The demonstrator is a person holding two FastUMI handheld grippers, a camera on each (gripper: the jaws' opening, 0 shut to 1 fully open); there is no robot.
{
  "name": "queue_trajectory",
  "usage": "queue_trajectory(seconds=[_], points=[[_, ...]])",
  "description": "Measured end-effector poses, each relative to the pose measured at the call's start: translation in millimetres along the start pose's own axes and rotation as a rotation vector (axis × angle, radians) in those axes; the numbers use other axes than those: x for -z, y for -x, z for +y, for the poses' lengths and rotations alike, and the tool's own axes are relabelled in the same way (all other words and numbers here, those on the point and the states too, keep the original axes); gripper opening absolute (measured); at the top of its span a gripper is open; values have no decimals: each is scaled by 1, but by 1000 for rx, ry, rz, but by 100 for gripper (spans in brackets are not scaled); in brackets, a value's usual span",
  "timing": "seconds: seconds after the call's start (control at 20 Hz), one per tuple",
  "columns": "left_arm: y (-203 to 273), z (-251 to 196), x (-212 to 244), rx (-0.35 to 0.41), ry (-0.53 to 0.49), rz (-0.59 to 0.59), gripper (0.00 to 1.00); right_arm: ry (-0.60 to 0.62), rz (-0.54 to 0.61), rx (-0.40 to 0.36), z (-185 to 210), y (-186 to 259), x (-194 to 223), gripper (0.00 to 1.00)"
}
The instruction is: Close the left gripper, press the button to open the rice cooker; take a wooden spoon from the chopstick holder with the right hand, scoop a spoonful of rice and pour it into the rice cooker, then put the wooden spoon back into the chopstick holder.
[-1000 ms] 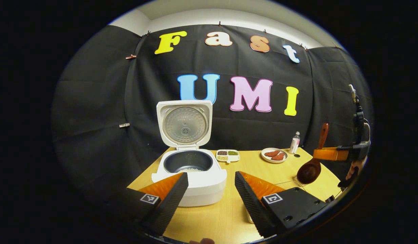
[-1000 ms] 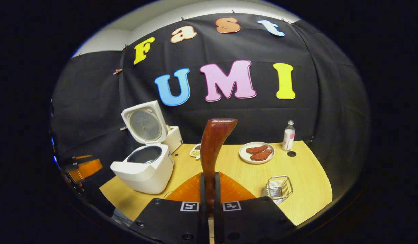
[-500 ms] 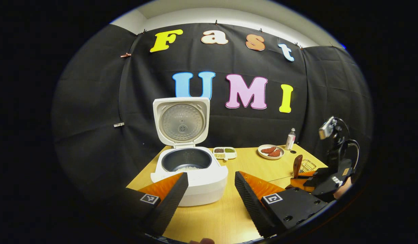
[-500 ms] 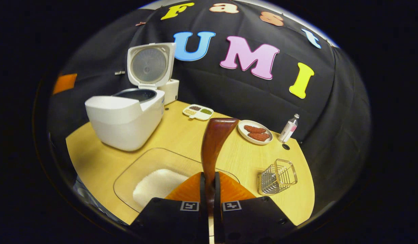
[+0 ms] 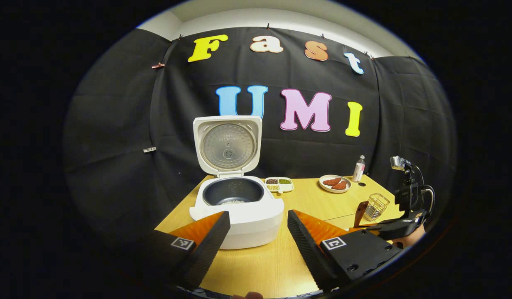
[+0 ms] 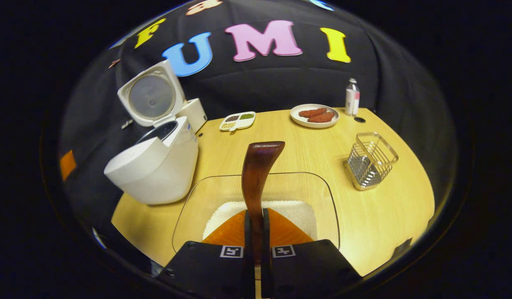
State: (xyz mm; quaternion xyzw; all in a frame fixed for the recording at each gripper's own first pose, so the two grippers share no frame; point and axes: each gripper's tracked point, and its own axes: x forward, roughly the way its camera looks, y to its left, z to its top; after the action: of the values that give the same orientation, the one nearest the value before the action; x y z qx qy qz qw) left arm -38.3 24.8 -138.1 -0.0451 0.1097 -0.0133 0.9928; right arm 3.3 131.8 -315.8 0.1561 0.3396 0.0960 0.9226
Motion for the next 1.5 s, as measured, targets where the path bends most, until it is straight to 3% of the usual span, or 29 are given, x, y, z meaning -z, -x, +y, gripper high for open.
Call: queue_trajectory(seconds=[0.15, 0.55, 1.05, 1.5], points=[[2, 1, 1, -4, 4, -1, 96, -164, -6, -9, 0, -5, 0, 11], [6, 2, -5, -4, -13, -10, 96, -414, -55, -73, -6, -3, -24, 10], [4, 7, -11, -4, -1, -24, 96, -522, -134, -203, -18, 28, -69, 10], [1, 9, -19, 7, 11, -43, 96, -623, -183, -304, 1, 64, -115, 10]])
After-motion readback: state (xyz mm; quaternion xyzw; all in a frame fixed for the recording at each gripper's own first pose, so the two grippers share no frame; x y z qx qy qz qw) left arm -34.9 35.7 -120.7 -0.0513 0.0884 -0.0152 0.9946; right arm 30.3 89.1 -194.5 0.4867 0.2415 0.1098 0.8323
